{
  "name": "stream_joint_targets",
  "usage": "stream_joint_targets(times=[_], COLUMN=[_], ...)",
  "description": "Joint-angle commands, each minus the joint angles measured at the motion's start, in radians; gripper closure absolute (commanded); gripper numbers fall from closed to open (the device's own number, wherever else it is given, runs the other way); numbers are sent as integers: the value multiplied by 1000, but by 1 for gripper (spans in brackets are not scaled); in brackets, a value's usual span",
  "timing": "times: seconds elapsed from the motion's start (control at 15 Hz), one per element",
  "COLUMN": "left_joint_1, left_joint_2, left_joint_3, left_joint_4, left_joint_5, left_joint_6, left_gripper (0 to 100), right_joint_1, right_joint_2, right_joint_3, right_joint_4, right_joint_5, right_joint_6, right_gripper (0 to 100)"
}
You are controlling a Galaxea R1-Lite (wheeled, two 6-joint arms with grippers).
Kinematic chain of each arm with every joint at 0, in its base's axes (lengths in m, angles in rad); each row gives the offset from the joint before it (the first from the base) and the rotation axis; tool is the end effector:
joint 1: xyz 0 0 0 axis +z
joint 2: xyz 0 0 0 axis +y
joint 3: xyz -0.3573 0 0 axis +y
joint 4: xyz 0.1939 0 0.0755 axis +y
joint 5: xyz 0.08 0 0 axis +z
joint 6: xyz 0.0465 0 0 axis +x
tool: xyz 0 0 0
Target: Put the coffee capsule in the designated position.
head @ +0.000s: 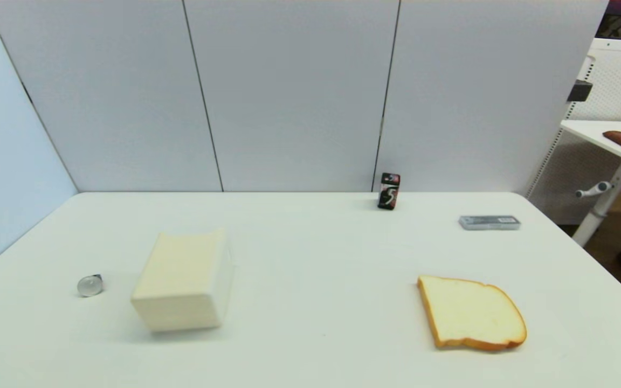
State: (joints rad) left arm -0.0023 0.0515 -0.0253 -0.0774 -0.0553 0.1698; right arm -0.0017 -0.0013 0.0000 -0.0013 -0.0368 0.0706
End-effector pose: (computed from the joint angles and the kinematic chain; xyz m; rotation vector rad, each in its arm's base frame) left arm -0.0348 -0.0025 0.0953 0.1711 -0.0560 -0.0531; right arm -0.0370 -0.0016 0.0756 0.0706 -0.0040 -0.0384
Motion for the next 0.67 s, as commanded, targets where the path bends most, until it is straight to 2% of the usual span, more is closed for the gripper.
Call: stream_joint_targets(times=[0.07, 0.67], left_joint_1=[1, 1], left_joint_2=[-53, -53], left_joint_3=[27, 27], left_joint_4=[87, 84], left_joint_5=[2, 34], left_joint_6=[-10, -116], left_gripper=[0, 0], right_joint_1=[0, 0], right_joint_2=[1, 1], right_joint_3=[0, 0], right_joint_4=[0, 0], right_joint_5=[0, 0], right_joint_6=[0, 0], right_gripper=[0, 0])
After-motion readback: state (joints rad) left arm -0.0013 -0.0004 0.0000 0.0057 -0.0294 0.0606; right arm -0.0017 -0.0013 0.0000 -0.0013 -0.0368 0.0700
